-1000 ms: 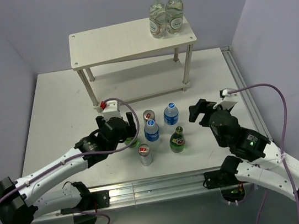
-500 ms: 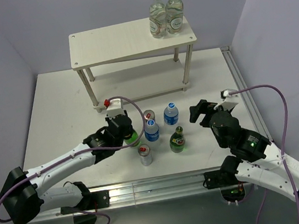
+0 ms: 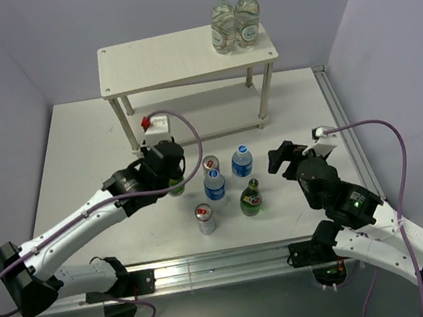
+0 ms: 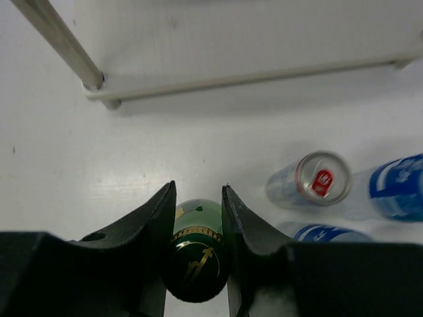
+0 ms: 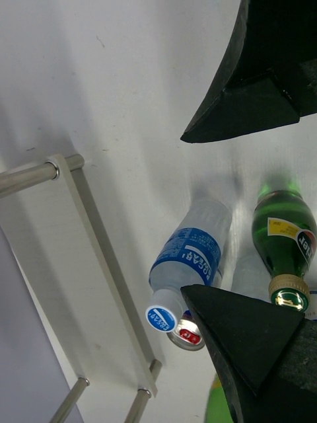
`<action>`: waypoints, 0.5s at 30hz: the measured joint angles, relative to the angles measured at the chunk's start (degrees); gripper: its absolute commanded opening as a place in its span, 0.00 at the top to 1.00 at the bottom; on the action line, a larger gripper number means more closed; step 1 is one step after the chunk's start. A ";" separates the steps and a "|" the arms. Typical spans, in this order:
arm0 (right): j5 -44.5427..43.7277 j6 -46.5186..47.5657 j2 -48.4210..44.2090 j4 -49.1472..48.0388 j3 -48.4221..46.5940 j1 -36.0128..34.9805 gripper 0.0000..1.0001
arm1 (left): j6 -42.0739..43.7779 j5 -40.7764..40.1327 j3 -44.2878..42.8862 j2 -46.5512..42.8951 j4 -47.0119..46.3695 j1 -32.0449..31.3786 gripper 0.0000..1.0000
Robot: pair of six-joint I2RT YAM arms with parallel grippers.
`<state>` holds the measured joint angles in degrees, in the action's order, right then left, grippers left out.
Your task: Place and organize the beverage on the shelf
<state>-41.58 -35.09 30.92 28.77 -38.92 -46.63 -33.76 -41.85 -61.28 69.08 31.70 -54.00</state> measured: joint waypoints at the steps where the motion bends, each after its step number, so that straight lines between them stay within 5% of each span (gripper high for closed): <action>1: 0.00 0.00 0.00 0.00 0.00 0.00 0.06 | 1.01 -0.79 -2.95 0.20 0.55 0.00 1.00; 15: -0.15 0.17 -1.09 0.00 -0.09 0.00 0.06 | 23.39 -4.81 -48.33 13.38 3.72 7.23 1.00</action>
<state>-41.74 -34.92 29.82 28.77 -39.00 -46.63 -10.37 -46.65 -109.60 82.46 35.42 -46.76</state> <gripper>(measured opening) 0.938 0.363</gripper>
